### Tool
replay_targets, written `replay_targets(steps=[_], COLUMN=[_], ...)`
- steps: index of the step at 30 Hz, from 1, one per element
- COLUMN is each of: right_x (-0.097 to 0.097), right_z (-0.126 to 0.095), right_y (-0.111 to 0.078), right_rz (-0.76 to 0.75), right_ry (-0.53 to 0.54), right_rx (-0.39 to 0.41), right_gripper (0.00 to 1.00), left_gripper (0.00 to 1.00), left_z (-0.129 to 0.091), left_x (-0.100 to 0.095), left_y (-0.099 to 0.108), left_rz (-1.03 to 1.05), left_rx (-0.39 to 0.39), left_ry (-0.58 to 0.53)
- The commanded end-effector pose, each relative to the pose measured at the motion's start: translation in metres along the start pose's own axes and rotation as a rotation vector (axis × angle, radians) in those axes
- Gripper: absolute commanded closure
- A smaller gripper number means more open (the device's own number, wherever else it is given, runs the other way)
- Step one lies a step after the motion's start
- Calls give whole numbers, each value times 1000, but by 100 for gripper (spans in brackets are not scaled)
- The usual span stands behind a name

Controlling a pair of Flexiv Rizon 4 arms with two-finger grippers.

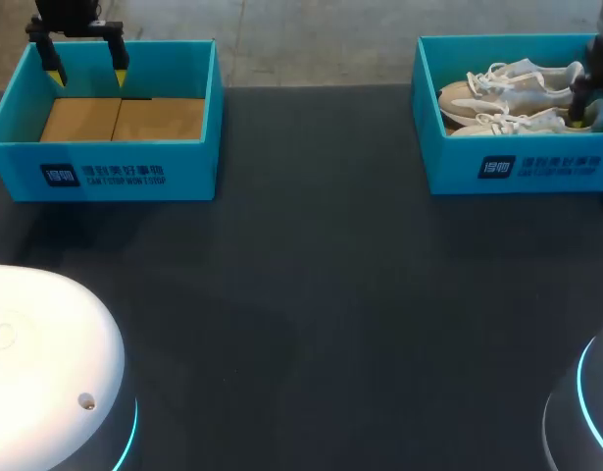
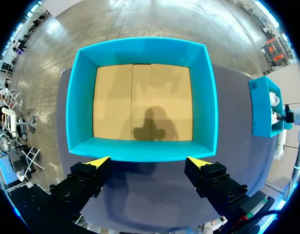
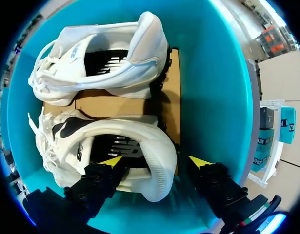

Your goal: Take the shoe out of the shoebox, open the shoe tongue, remove and reinsert the insole, then place the shoe into the shoebox

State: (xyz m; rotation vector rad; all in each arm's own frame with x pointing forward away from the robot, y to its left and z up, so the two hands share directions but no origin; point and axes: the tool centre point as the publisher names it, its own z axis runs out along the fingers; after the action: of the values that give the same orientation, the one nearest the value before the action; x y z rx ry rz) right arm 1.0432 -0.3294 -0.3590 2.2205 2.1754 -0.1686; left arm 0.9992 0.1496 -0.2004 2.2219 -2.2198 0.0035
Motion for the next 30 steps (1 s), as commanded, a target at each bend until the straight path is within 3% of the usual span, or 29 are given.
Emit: replay_targets(steps=[1, 5, 16, 20, 26, 30], right_x=[0, 1, 4, 4, 5, 5], right_z=[5, 8, 18, 22, 25, 29], right_y=[5, 6, 4, 4, 5, 4], right_rz=[-2, -3, -4, -2, -4, -4], right_ry=[-2, 3, 9, 15, 20, 30], right_rx=[11, 17, 43, 53, 56, 65], right_gripper=[21, 25, 20, 23, 34, 51], left_gripper=[0, 0, 0, 0, 0, 0], left_z=[0, 0, 0, 0, 0, 0], left_x=[0, 0, 0, 0, 0, 0], left_y=[0, 0, 0, 0, 0, 0], left_rz=[0, 0, 0, 0, 0, 0], left_rx=[-1, -1, -1, -1, -1, -1], left_ry=[-1, -1, -1, -1, -1, -1])
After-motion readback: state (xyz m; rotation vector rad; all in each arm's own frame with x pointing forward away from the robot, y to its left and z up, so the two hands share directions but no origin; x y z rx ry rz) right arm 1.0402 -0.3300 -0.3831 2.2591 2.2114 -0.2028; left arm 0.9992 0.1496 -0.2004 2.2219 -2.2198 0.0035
